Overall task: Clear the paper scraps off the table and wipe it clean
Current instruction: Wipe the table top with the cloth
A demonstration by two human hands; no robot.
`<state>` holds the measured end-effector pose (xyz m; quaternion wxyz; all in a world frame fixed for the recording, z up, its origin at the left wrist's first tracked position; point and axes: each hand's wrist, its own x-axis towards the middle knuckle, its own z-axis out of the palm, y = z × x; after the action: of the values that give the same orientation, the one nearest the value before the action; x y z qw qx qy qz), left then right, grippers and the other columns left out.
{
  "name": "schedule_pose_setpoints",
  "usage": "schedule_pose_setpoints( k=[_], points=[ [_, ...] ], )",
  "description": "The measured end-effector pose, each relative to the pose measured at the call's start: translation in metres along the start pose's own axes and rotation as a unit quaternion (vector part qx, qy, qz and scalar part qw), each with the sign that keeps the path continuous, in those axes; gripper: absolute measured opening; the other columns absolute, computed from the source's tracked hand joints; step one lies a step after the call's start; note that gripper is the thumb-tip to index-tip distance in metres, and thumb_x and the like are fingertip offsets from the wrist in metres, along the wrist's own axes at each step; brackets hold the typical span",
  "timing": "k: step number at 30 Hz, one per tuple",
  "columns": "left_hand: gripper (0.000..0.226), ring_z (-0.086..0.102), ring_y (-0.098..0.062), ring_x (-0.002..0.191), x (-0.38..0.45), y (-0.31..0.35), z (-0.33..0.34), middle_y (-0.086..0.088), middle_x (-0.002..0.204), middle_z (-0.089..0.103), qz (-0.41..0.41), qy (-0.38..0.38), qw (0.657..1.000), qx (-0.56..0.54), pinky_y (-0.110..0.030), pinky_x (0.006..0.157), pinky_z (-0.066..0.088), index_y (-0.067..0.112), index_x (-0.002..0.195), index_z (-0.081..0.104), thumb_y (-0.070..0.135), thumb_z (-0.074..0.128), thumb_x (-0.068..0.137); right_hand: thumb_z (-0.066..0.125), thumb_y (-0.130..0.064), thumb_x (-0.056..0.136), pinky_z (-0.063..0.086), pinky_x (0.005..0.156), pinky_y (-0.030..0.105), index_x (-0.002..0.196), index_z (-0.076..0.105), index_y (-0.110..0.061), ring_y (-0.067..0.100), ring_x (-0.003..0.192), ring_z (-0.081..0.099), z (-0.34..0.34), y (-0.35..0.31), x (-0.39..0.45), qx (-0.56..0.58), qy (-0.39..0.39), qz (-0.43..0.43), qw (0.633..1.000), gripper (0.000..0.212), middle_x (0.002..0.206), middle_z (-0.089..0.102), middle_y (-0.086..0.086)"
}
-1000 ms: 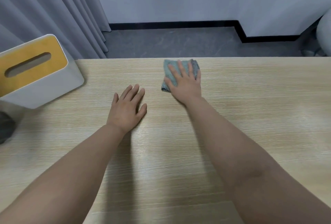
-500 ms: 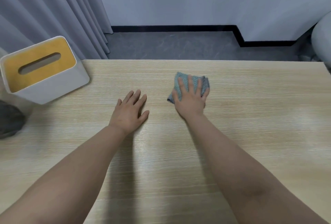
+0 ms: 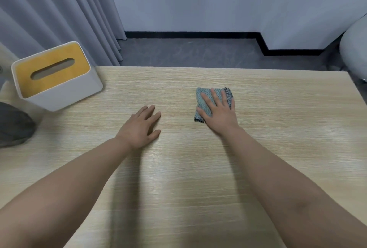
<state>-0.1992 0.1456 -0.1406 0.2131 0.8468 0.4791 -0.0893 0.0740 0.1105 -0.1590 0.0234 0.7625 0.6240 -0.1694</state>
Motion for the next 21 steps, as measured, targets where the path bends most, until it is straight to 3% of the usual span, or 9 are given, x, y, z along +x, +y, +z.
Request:
schedule_pose_setpoints(
  k=[7, 11, 15, 21],
  points=[
    [0.063, -0.003, -0.014, 0.146, -0.009, -0.002, 0.003, 0.004, 0.159, 0.001, -0.003, -0.016, 1.0, 0.011, -0.041, 0.118, 0.015, 0.028, 0.15, 0.015, 0.046, 0.041, 0.095, 0.012, -0.061, 0.094, -0.013, 0.112, 0.059, 0.148, -0.006, -0.04, 0.029, 0.141, -0.025, 0.01, -0.03, -0.01, 0.012, 0.013, 0.066, 0.998, 0.06, 0.158, -0.016, -0.006],
    [0.062, -0.001, -0.017, 0.146, -0.01, 0.002, 0.004, 0.001, 0.159, 0.001, -0.009, -0.013, 1.0, 0.021, -0.042, 0.117, 0.017, 0.025, 0.151, 0.014, 0.044, 0.039, 0.097, 0.01, -0.061, 0.095, -0.015, 0.112, 0.057, 0.147, -0.006, -0.042, 0.026, 0.142, -0.024, 0.026, -0.06, -0.034, -0.007, 0.008, -0.024, 1.0, 0.058, 0.157, -0.017, -0.008],
    [0.062, -0.003, -0.019, 0.146, -0.013, 0.003, 0.005, 0.0, 0.159, 0.001, -0.006, -0.027, 0.999, 0.034, -0.043, 0.117, 0.017, 0.025, 0.151, 0.013, 0.044, 0.037, 0.097, 0.011, -0.062, 0.094, -0.015, 0.115, 0.047, 0.147, -0.004, -0.045, 0.018, 0.143, -0.022, 0.018, -0.036, -0.037, -0.024, -0.007, -0.094, 0.995, 0.057, 0.157, -0.014, -0.012],
    [0.063, -0.004, -0.021, 0.146, -0.027, -0.003, 0.009, -0.002, 0.159, 0.001, 0.03, -0.044, 0.997, 0.049, -0.042, 0.117, 0.017, 0.025, 0.151, 0.013, 0.043, 0.039, 0.097, 0.014, -0.062, 0.094, -0.014, 0.115, 0.042, 0.147, -0.001, -0.044, 0.015, 0.144, -0.019, 0.011, 0.001, -0.04, -0.021, -0.009, -0.066, 0.998, 0.058, 0.158, -0.013, -0.012]
  ],
)
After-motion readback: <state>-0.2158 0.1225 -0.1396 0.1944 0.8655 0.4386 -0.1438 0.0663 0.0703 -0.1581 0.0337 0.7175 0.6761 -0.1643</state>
